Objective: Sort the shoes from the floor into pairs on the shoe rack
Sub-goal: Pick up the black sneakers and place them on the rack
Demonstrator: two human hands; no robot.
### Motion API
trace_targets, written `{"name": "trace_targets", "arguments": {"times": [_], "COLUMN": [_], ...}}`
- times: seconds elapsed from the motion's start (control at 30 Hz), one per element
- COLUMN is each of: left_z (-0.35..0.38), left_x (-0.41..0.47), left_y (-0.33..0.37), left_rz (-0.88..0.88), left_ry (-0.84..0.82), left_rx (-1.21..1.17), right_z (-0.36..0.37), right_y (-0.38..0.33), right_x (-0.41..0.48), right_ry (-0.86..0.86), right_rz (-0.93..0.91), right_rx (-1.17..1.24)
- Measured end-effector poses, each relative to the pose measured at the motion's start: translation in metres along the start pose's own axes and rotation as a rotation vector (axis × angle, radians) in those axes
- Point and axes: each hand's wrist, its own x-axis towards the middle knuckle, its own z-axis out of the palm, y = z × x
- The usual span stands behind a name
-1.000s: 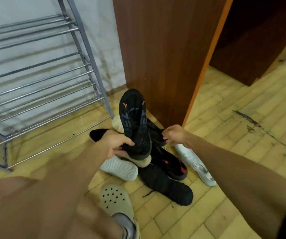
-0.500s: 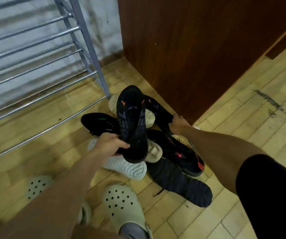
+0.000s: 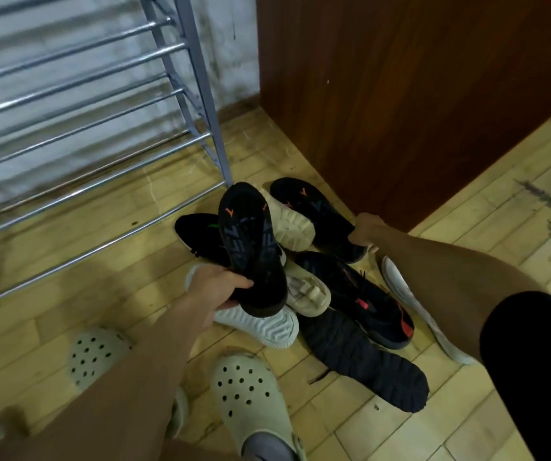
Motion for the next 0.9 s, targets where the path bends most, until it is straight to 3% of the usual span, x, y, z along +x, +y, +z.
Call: {"name": "trace_targets", "arguments": {"times": [0.3, 0.53, 0.67, 0.9], "left_z": [0.002, 0.005, -0.001, -0.031], "left_x": [-0.029, -0.058, -0.056, -0.015], "left_y": [0.004, 0.005, 0.016, 0.045], "left_rz": [-0.097, -0.113, -0.066, -0.046], "left_ry": [0.106, 0.135, 0.224, 0.365], "left_rx": [-0.083, -0.244, -0.323, -0.353], "right_z": [-0.029, -0.047, -0.044, -0.026], "right_y": [-0.007, 0.015, -0.009, -0.091], "right_x": [-0.058, -0.087, -0.098, -0.078], "right_ry": [0.054, 0.058, -0.048, -0.198], "right_rz": [-0.075, -0.103, -0.212, -0.232], "right_rx": [0.055, 0.489, 0.576, 0.641]}}
